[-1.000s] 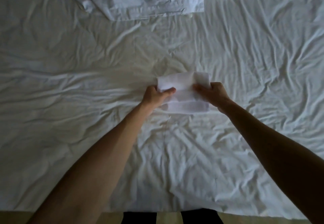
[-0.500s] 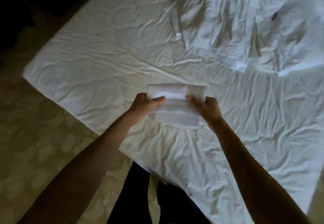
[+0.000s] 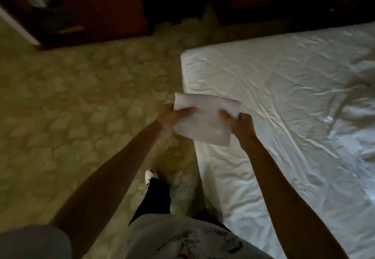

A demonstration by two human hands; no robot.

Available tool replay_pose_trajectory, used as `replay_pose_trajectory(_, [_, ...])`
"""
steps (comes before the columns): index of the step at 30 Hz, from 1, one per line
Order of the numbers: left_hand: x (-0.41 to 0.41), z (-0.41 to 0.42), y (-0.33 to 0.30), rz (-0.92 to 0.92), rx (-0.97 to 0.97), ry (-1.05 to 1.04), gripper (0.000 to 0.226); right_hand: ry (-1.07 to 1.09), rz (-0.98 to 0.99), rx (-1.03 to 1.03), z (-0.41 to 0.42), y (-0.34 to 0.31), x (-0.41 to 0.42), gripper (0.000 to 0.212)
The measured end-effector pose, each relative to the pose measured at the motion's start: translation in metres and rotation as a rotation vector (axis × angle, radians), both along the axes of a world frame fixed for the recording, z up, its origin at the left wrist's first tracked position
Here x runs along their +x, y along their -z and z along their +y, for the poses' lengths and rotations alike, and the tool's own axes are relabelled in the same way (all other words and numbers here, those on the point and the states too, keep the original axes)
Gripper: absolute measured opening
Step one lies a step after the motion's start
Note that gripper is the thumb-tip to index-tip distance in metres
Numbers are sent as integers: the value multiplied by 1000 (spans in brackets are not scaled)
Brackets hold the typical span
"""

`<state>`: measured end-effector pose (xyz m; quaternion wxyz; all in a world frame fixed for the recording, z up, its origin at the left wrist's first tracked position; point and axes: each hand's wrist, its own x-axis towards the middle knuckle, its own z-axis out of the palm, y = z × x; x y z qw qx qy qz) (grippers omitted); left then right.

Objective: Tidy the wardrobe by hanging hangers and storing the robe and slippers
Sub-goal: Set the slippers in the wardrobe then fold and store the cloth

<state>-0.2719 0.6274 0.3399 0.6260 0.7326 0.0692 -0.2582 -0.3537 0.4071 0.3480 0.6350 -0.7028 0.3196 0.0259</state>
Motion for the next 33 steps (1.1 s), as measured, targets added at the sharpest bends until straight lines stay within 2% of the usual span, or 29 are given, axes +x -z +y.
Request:
replay_pose_trajectory(5, [47,146,-6,-21,-44,-234,41,-220,23,-61,132,-11,106,31])
replay_pose_trajectory(8, [71,236,-6,-37,-71,-357,54,-346,11,-43,224,-19,162,24])
replay_pose_trajectory(13, [111,361,-3,-61,-100,-478,42,-549,6,-59,351,-19,240,21])
replay_pose_trajectory(15, [129,396,-1,-47,-101,-547,44,-613,-7,-45,388,-22,269,16])
replay_pose_trajectory(19, [178,443,4,-32,-123,-605,55,-710,-3,-43,438,-16,335,12])
replay_pose_trajectory(25, [295,482,13,-20,-138,-614,43,-769,34,-51,473,0,457,6])
replay_pose_trajectory(29, [400,513,23,-6,-98,-621,58,-798,39,-3,498,16,565,13])
replay_pose_trajectory(33, [499,541,4,-10,-2,-654,34,-818,44,44,538,7,663,11])
